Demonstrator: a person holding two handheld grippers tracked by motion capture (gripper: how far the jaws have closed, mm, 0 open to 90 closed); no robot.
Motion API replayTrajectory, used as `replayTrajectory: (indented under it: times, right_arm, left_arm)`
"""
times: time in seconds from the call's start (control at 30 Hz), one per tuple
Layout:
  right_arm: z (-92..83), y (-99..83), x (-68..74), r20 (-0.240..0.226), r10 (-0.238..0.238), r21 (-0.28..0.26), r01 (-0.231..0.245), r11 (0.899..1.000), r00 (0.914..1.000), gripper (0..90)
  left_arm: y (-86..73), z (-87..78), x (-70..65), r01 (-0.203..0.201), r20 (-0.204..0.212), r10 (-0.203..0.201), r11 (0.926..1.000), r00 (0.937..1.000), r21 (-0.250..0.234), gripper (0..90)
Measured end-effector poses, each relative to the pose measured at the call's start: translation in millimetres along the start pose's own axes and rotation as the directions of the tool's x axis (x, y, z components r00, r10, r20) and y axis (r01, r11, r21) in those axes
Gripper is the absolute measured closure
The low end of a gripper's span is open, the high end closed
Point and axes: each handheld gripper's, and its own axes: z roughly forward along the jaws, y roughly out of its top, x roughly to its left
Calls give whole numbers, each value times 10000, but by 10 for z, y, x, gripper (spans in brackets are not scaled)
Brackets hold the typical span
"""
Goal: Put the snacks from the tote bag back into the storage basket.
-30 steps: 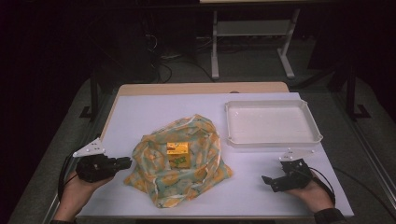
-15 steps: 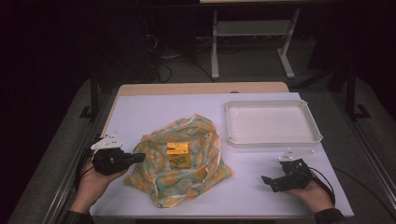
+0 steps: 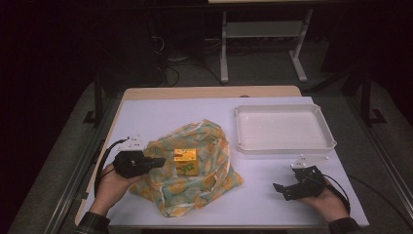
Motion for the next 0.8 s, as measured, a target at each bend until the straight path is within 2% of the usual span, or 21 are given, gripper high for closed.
replayTrajectory:
  times: [0.17,0.37,0.4,0.5,0.57,0.63,0.7,0.8]
  right_arm:
    - [-1,1,2,-9,-17,-7,17,10000,10000,54]
    - [-6,-1,-3,-4,-32,-23,32,10000,10000,54]
    - [-6,1,-2,-2,-26,-32,26,10000,10000,54]
    - [-9,4,-1,-10,-38,-37,38,10000,10000,54]
    - [-9,3,-1,-9,-24,-41,24,10000,10000,54]
    - [-8,3,-2,-5,-23,-22,23,10000,10000,54]
    - [-6,7,-4,-5,-57,-56,57,10000,10000,55]
    - [-2,10,-3,3,-60,-78,60,10000,10000,54]
  left_arm:
    - [28,108,-11,-119,50,118,9994,9999,310,896]
    - [34,217,-20,-35,114,29,9985,9999,539,896]
    - [38,225,-19,-163,136,155,9980,9998,608,896]
    - [40,248,-36,-204,116,197,9974,9997,697,897]
    - [36,247,-41,-98,139,88,9976,9999,685,896]
    - [39,244,-38,-265,164,253,9968,9995,757,897]
    - [39,250,-60,-160,232,143,9971,9996,738,897]
    - [42,253,-80,-245,264,225,9967,9994,770,897]
